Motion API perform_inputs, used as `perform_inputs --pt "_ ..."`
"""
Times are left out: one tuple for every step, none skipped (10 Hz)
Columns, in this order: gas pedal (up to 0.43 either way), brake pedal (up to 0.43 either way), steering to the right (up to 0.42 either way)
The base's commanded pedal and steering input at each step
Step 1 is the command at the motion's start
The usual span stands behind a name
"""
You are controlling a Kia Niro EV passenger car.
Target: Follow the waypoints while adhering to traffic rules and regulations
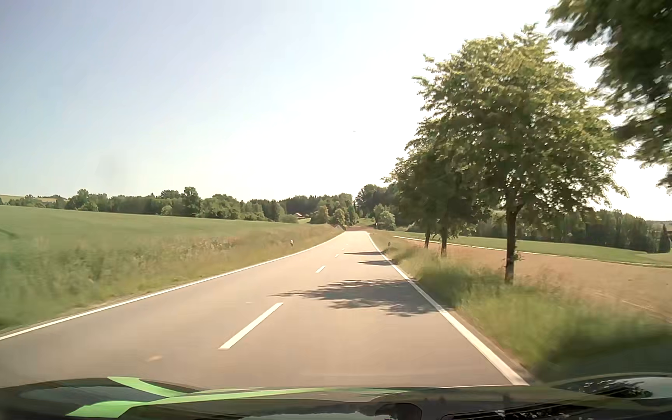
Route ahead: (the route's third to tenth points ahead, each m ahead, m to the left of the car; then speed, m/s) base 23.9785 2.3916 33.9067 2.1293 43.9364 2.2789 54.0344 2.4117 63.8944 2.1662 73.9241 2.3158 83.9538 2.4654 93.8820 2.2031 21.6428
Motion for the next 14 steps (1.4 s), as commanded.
perform_inputs --pt "0.24 0.0 0.0" --pt "0.24 0.0 0.0" --pt "0.248 0.0 0.0" --pt "0.248 0.0 0.0" --pt "0.26 0.0 0.0" --pt "0.268 0.0 -0.001" --pt "0.268 0.0 -0.001" --pt "0.268 0.0 0.0" --pt "0.268 0.0 0.0" --pt "0.248 0.0 0.0" --pt "0.22 0.0 0.0" --pt "0.209 0.0 0.0" --pt "0.209 0.0 0.0" --pt "0.209 0.0 0.0"
